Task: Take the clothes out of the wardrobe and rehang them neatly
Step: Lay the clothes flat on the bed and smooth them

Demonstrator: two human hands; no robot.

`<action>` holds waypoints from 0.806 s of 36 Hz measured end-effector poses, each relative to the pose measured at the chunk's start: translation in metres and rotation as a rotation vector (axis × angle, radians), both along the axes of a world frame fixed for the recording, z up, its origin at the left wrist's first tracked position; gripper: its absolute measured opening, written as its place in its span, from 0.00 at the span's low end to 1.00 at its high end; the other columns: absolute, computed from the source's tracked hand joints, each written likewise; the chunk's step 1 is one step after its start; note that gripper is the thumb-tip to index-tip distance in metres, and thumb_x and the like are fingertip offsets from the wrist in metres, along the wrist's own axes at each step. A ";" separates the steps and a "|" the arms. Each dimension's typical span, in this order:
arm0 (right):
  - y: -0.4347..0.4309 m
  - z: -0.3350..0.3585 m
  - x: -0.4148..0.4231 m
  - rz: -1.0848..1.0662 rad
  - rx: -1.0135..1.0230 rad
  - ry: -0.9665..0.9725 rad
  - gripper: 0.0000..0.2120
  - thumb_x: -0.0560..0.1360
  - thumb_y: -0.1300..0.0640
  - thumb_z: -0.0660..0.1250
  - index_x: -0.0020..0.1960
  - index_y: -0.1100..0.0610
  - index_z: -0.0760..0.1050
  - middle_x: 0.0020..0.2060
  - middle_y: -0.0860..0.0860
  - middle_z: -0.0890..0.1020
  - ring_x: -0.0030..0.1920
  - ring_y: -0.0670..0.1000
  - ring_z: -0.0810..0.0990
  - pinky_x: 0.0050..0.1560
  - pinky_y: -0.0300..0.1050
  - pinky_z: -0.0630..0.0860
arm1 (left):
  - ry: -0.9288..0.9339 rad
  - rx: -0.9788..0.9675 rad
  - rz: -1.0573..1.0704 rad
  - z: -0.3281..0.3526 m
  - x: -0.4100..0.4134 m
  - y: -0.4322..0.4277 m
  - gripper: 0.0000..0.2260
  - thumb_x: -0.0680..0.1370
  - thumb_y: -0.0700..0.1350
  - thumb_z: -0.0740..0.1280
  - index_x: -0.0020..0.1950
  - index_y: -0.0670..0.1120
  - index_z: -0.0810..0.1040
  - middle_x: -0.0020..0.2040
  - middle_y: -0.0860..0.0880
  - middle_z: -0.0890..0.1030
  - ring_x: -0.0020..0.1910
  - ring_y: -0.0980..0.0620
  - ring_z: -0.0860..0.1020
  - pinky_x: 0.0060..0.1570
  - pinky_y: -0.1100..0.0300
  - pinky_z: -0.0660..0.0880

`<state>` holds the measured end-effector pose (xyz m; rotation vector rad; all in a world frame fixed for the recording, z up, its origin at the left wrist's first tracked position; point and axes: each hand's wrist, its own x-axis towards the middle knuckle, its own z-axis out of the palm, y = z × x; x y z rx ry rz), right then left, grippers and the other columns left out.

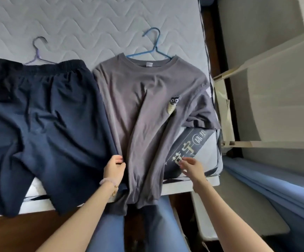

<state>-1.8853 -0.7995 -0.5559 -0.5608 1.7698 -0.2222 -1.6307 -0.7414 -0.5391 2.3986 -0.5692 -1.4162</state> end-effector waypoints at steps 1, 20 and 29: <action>-0.001 -0.001 0.008 0.018 -0.012 -0.030 0.07 0.74 0.64 0.66 0.52 0.60 0.76 0.37 0.53 0.79 0.38 0.49 0.77 0.36 0.39 0.73 | -0.032 0.014 -0.020 -0.002 -0.001 -0.004 0.12 0.76 0.37 0.64 0.59 0.41 0.75 0.55 0.46 0.78 0.51 0.48 0.76 0.53 0.59 0.70; 0.004 -0.021 0.057 0.436 -0.057 0.034 0.11 0.74 0.55 0.68 0.35 0.54 0.69 0.30 0.47 0.74 0.31 0.45 0.72 0.32 0.38 0.66 | -0.225 0.206 -0.153 -0.020 0.019 -0.012 0.09 0.77 0.50 0.64 0.42 0.47 0.70 0.51 0.43 0.79 0.48 0.41 0.77 0.46 0.53 0.74; 0.013 -0.005 -0.011 0.146 -0.027 -0.072 0.06 0.78 0.59 0.61 0.43 0.56 0.68 0.38 0.53 0.76 0.40 0.50 0.74 0.43 0.46 0.73 | -0.075 0.137 0.002 -0.017 0.015 -0.004 0.10 0.80 0.43 0.55 0.38 0.45 0.62 0.35 0.48 0.68 0.34 0.47 0.68 0.34 0.56 0.62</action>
